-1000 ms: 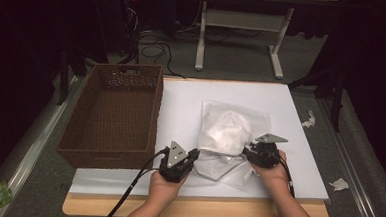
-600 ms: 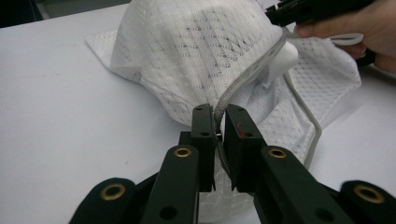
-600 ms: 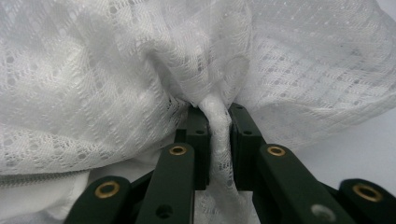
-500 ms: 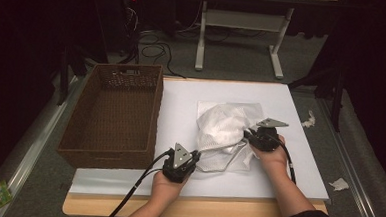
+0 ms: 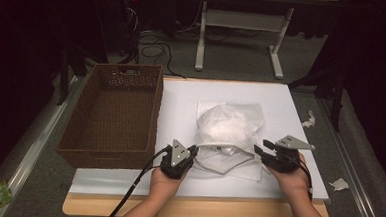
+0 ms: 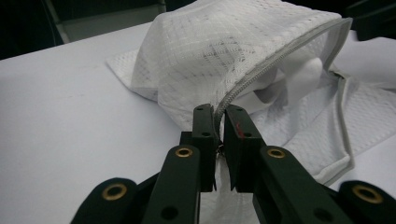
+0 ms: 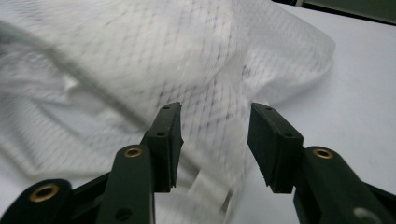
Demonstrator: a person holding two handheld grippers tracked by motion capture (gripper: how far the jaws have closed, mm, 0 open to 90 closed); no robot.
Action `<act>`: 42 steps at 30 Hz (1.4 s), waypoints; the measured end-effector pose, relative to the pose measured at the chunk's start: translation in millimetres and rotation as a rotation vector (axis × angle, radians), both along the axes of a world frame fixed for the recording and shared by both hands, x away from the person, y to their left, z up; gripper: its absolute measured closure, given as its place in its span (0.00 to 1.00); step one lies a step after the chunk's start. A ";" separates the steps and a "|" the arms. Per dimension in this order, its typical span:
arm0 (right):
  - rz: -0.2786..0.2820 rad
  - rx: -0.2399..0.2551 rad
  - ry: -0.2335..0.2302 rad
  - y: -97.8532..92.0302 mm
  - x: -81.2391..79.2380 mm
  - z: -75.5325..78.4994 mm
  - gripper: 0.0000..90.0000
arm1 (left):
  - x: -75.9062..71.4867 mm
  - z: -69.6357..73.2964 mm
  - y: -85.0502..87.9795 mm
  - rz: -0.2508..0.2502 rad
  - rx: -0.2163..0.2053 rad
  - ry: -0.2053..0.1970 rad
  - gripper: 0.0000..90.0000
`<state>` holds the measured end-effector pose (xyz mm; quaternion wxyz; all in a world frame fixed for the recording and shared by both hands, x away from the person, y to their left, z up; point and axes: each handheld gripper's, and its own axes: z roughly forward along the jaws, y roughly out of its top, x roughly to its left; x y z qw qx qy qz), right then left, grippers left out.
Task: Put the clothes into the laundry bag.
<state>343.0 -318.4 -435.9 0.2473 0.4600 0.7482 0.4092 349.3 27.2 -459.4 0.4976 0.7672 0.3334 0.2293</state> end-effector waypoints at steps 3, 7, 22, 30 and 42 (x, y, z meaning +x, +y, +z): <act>-0.009 0.025 0.021 -6.3 -20.9 -2.6 0.57 | 4.8 -1.8 2.8 0.017 0.004 -0.002 0.92; 0.011 0.025 0.080 -3.0 -32.4 -12.1 0.57 | 5.3 -2.8 7.5 0.037 -0.002 0.004 0.86; 0.031 -0.141 0.184 12.4 -24.5 -37.8 1.00 | -20.3 10.9 15.3 -0.013 -0.089 -0.017 0.51; -0.014 -0.106 0.131 -9.2 -42.3 -20.0 1.00 | -25.6 0.7 8.1 -0.047 -0.040 0.000 0.51; -0.082 -0.039 0.073 -47.7 -64.9 -7.1 1.00 | -24.8 -20.9 -11.1 -0.091 0.044 0.078 0.53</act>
